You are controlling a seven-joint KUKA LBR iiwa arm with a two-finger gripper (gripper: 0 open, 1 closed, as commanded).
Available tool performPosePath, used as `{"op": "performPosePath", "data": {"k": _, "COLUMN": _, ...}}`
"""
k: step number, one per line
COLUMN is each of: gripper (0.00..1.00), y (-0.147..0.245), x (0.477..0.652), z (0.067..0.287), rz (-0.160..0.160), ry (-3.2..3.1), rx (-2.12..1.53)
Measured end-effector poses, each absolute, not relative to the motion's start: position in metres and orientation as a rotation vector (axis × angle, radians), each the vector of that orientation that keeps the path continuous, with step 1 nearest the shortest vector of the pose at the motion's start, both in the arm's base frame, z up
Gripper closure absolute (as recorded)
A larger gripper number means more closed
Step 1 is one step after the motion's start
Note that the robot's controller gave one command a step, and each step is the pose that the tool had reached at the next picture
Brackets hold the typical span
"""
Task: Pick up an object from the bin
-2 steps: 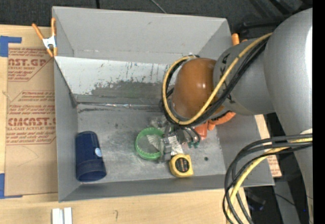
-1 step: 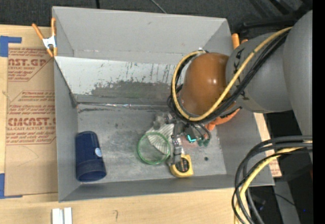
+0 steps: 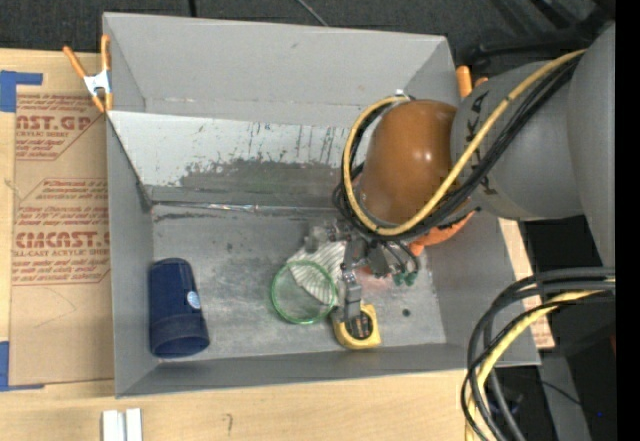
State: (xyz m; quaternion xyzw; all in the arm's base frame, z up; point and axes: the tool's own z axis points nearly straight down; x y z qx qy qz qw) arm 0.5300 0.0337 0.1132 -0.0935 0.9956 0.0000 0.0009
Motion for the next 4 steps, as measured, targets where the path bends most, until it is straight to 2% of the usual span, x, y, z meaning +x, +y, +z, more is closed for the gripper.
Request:
{"op": "performPosePath", "data": {"k": 1, "gripper": 1.0, "y": 0.034, "x": 0.534, "z": 0.076, "rz": 0.001, "ry": 3.107, "rx": -0.437}}
{"op": "performPosePath", "data": {"k": 2, "gripper": 1.0, "y": 0.034, "x": 0.534, "z": 0.076, "rz": 0.001, "ry": 3.107, "rx": -0.437}}
{"op": "performPosePath", "data": {"k": 3, "gripper": 1.0, "y": 0.042, "x": 0.57, "z": 0.17, "rz": 0.001, "ry": 3.113, "rx": -0.423}}
{"op": "performPosePath", "data": {"k": 4, "gripper": 1.0, "y": 0.042, "x": 0.57, "z": 0.17, "rz": 0.001, "ry": 3.113, "rx": -0.423}}
